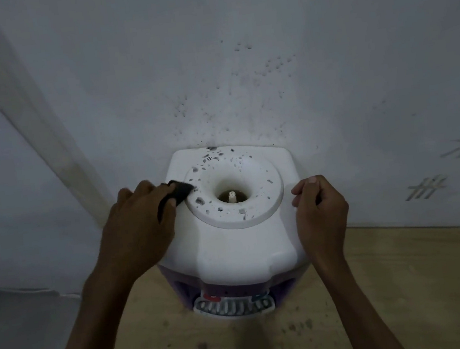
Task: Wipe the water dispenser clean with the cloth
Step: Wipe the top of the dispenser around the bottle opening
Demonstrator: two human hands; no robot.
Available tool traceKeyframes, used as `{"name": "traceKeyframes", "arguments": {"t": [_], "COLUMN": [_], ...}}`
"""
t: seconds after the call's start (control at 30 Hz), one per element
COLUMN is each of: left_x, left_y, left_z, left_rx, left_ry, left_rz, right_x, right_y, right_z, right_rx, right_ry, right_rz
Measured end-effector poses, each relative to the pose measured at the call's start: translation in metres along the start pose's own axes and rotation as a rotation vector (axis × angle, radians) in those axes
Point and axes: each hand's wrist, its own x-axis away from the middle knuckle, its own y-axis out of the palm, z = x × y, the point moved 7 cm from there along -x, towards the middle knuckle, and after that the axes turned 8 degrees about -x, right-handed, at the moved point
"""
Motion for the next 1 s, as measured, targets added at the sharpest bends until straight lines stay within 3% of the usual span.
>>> {"name": "traceKeyframes", "arguments": {"t": [0.3, 0.47, 0.67, 0.9, 1.0], "left_x": [-0.073, -0.138, -0.127, -0.099, -0.114], "left_y": [0.016, 0.031, 0.026, 0.017, 0.020], "left_z": [-0.006, 0.003, -0.002, -0.015, -0.002], "left_rx": [-0.138, -0.055, 0.106, 0.001, -0.010], "left_ry": [-0.122, -0.107, -0.126, -0.205, -0.159], "left_rz": [-0.024, -0.097, -0.062, 0.010, 0.028], "right_x": [-0.001, -0.001, -0.001, -0.002, -0.003], "right_y": [0.000, 0.000, 0.000, 0.000, 0.000], "right_z": [0.001, 0.001, 0.001, 0.002, 0.002], "right_rx": [-0.019, -0.016, -0.019, -0.010, -0.012], "right_ry": [0.003, 0.004, 0.003, -0.005, -0.002], "right_rz": [0.009, 0.006, 0.004, 0.011, 0.004]}}
